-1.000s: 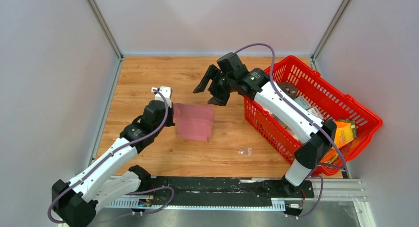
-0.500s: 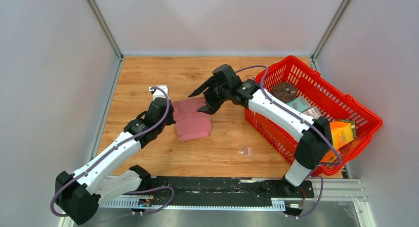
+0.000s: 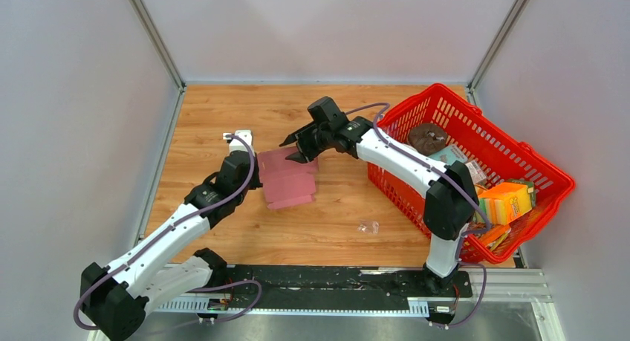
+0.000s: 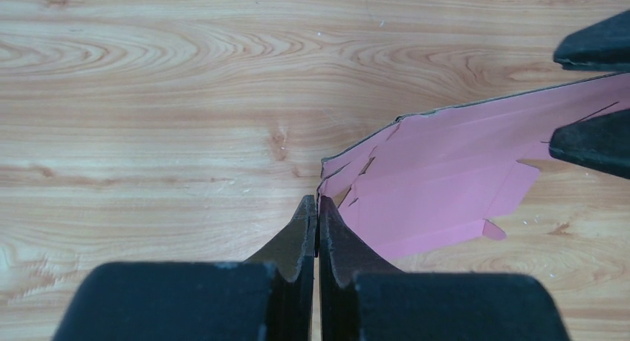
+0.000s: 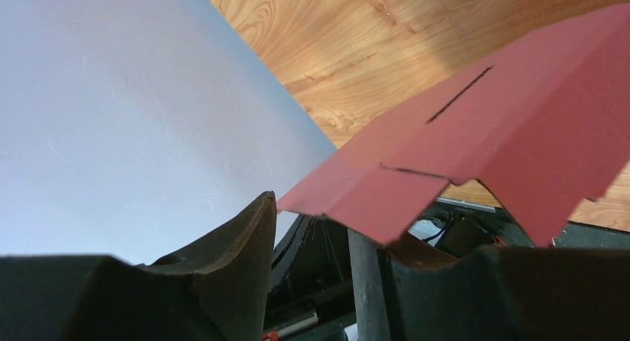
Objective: Fold the paper box
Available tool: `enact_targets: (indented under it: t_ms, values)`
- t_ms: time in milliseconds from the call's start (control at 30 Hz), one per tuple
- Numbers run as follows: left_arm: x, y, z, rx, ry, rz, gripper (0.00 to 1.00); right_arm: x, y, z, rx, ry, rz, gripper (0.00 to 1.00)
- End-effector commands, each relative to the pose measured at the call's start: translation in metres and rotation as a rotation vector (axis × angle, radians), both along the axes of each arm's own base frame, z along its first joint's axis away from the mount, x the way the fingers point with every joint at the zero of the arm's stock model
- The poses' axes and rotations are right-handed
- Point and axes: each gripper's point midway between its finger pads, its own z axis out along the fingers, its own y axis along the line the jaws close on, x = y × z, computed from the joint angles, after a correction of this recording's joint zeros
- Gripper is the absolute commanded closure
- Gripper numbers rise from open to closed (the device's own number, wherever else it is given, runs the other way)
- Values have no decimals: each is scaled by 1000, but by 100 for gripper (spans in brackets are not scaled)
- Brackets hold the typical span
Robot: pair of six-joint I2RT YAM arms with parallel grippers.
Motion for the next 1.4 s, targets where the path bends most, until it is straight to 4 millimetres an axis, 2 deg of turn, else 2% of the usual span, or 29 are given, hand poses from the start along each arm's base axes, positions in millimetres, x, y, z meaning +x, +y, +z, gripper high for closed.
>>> enact_targets:
  t_ms: [0, 133, 467, 733, 767, 800, 900, 967, 1000, 1100, 1133, 1233, 1367]
  values:
    - [6, -2, 14, 7, -77, -25, 100, 13, 9, 15, 25, -21, -37, 59]
    - [5, -2, 13, 18, -84, -40, 100, 18, 10, 10, 17, -24, -44, 62]
    - [6, -4, 11, 27, -84, -60, 100, 18, 14, -1, 34, -4, -37, 82]
    - [6, -9, 11, 3, -94, -75, 100, 20, 14, -14, 28, 19, -35, 83]
    - [6, -9, 10, -2, -93, -74, 100, 20, 14, -18, 24, 25, -34, 85]
    - [6, -11, 11, -11, -97, -76, 100, 20, 15, -20, 24, 28, -32, 92]
    - [2, -14, 1, -26, -51, -81, 100, 22, 14, -28, 24, 35, -39, 100]
    - [-1, -18, -7, -48, -6, -86, 96, 24, 13, -31, 20, 28, -42, 100]
    - [-4, -19, -12, -52, 14, -83, 93, 25, 13, -39, 8, 32, -43, 100]
    - [-12, -17, -25, -84, 44, -68, 78, 29, 13, -53, -1, 35, -47, 100]
    - [-16, -15, -25, -94, 41, -64, 70, 31, 15, -53, 6, 23, -41, 100]
    - [-26, -9, -24, -129, 46, -51, 56, 37, 19, -64, -7, -4, -22, 100]
    - [-40, 7, -26, -173, 95, -11, 52, 48, 28, -72, 33, -95, 27, 100]
